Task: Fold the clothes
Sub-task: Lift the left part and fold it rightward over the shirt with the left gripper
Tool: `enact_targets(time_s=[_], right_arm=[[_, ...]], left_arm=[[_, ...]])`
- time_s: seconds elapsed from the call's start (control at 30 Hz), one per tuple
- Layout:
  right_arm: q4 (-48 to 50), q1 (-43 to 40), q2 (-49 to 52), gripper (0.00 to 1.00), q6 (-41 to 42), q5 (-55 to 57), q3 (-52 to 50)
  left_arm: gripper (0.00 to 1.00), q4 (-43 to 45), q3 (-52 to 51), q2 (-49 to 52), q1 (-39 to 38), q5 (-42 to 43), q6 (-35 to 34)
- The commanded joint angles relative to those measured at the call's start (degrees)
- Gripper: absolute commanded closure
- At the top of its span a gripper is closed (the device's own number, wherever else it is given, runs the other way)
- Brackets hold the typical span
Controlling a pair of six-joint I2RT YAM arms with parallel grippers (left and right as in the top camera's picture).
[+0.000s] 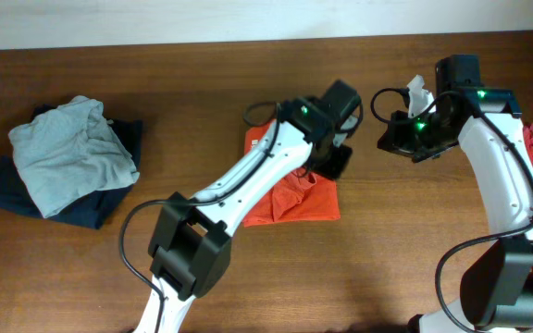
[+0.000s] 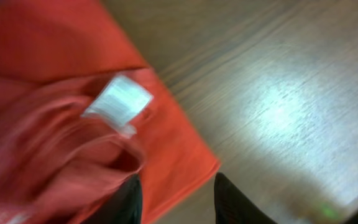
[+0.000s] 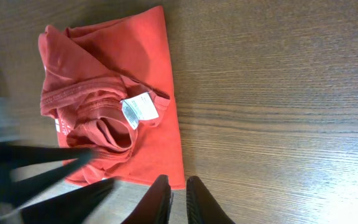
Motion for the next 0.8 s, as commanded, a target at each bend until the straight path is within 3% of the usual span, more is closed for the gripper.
enact_targets(time_s=[0.0, 0.1, 0.23, 0.37, 0.53, 0.77], right_arm=[[-0.3, -0.1, 0.1, 0.83, 0.4, 1.0, 0.2], [-0.1, -0.1, 0.3, 0.83, 0.4, 1.6, 0.2], [0.3, -0.1, 0.4, 0.82, 0.4, 1.8, 0.2], [0.3, -0.1, 0.4, 0.81, 0.4, 1.8, 0.2], [0.3, -0.1, 0.4, 0.80, 0.4, 2.0, 0.1], [0.3, -0.1, 0.4, 0.81, 0.4, 2.0, 0.1]], left_arm=[[0.60, -7.4, 7.2, -0.9, 2.4, -11.5, 0.9], [0.59, -15.1, 8.3, -0.8, 5.6, -16.3, 0.9], [0.78, -17.6, 3.9, -0.2, 8.3, -14.2, 1.0], [0.99, -13.2, -5.0, 0.0, 8.6, -13.4, 3.3], [1.00, -5.4, -14.7, 0.0, 8.3, -6.9, 3.5], [1.00, -0.1, -15.3, -0.1, 2.8, 7.1, 5.4]])
